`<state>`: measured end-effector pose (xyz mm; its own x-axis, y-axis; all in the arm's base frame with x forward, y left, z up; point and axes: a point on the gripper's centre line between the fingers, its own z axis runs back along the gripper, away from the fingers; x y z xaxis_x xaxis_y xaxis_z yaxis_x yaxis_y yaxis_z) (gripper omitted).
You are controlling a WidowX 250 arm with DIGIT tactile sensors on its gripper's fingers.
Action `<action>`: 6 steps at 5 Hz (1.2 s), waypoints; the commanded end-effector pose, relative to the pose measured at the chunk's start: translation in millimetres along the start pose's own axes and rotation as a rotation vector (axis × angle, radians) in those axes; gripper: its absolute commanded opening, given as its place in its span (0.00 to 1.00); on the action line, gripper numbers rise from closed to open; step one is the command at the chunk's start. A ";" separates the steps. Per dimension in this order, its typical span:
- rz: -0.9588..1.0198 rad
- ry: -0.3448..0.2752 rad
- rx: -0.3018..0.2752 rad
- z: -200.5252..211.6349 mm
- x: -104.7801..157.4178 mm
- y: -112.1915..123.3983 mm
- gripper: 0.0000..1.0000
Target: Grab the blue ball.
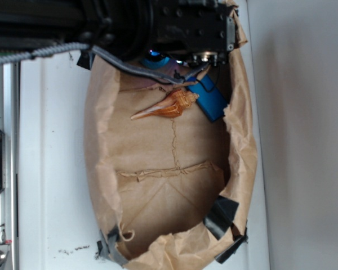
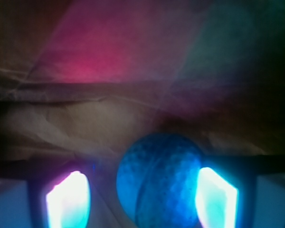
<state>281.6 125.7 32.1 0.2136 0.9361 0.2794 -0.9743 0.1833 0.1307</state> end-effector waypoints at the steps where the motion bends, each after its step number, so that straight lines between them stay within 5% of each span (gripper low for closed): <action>1: -0.055 -0.055 -0.098 22.2 4.3 4.2 0.00; 3: -0.131 -0.026 -0.223 53.5 1.9 13.8 0.00; 5: -0.528 0.026 -0.564 117.9 -7.0 33.2 0.00; 6: -0.777 -0.040 -0.621 142.6 -22.9 43.3 0.00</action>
<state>248.6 55.6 157.7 0.8116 0.4844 0.3266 -0.4322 0.8739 -0.2224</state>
